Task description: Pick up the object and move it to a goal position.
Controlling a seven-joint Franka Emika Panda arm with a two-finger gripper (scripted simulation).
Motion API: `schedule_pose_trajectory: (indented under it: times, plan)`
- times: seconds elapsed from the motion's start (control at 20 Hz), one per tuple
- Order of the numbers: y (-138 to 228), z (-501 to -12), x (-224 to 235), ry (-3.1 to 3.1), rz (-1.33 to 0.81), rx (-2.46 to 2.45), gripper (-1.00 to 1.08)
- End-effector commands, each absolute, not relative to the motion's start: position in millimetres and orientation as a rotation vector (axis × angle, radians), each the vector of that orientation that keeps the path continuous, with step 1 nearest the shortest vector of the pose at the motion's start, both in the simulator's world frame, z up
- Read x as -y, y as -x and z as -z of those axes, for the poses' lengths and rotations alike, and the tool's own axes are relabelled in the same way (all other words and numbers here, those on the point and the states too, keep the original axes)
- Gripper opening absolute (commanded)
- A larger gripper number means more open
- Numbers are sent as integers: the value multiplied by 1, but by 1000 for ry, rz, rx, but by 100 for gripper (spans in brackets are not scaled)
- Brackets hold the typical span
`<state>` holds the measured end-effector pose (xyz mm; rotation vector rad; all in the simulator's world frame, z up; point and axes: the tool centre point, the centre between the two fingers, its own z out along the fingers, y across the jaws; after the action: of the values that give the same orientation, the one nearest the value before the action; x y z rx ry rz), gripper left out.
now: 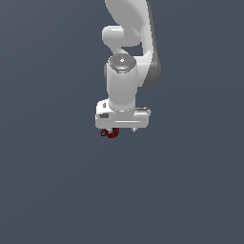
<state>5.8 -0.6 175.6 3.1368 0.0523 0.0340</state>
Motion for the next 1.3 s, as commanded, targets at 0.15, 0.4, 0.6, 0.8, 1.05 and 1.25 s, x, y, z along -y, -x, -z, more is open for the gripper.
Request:
schedule_pose_trajectory:
  times: [0.15, 0.4, 0.6, 0.8, 1.05, 1.25]
  plan:
    - [-6, -178, 1, -3135, -40, -53, 28]
    - [-7, -181, 2, -3133, -47, -52, 28]
    - [-7, -179, 1, -3135, -55, -60, 28]
    - [-5, -174, -2, -3138, -78, -82, 28]
    - [-2, -165, -7, -3144, -126, -126, 28]
    - [3, -154, -12, -3145, -181, -174, 28]
